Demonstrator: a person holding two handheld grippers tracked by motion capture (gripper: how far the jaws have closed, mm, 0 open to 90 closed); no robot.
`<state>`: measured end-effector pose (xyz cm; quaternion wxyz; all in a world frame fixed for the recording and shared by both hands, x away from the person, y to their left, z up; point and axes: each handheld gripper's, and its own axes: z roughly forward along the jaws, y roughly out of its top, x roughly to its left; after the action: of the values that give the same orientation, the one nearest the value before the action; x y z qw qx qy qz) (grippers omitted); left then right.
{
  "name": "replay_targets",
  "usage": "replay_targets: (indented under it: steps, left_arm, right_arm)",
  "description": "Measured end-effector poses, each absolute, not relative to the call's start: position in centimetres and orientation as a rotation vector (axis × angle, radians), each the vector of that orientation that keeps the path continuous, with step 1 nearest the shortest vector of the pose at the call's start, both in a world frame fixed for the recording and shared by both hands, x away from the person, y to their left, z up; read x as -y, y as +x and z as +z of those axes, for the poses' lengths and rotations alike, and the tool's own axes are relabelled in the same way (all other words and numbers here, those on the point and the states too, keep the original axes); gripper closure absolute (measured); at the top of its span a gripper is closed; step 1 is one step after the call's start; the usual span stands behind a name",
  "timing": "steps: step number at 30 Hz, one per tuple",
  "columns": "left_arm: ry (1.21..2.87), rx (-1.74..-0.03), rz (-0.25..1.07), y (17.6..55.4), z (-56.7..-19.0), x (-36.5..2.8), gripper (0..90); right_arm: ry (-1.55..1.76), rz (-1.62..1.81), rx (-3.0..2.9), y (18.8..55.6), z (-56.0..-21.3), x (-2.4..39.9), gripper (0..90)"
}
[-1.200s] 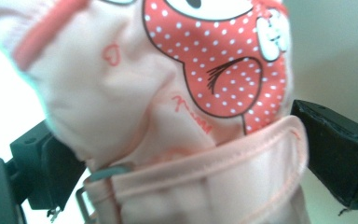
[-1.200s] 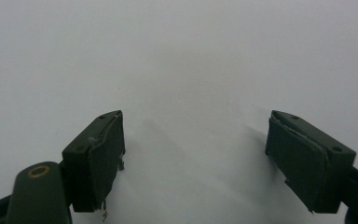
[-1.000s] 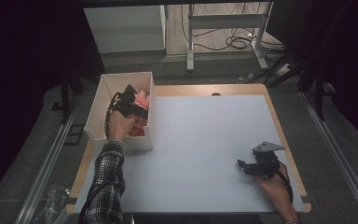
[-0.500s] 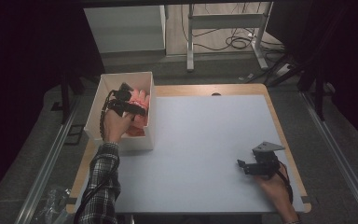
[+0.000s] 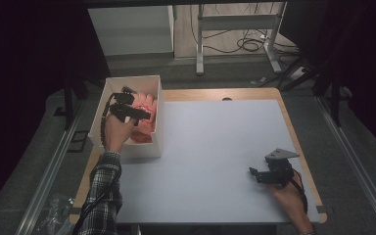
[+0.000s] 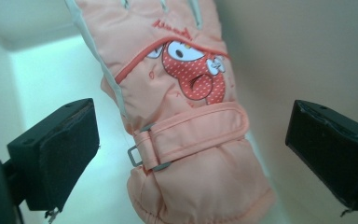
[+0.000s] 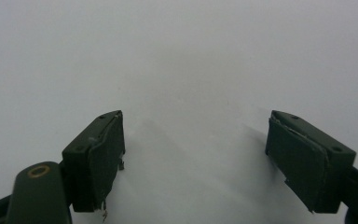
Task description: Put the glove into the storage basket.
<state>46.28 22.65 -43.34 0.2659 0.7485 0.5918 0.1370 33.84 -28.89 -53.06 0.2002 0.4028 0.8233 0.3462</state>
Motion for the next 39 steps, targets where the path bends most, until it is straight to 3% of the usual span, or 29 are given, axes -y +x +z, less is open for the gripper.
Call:
replay_targets:
  steps: [18, 39]
  left_arm:
    - [2.03, -1.402, 0.425, 43.1, -40.1, -22.7, 3.1]
    - [2.097, -1.064, 0.363, 39.5, -38.8, -15.3, 2.9]
  right_arm:
    - [1.124, 0.967, -2.301, 33.8, -53.1, 28.9, 19.8]
    - [1.124, 0.967, -2.3, 33.8, -53.1, 28.9, 19.8]
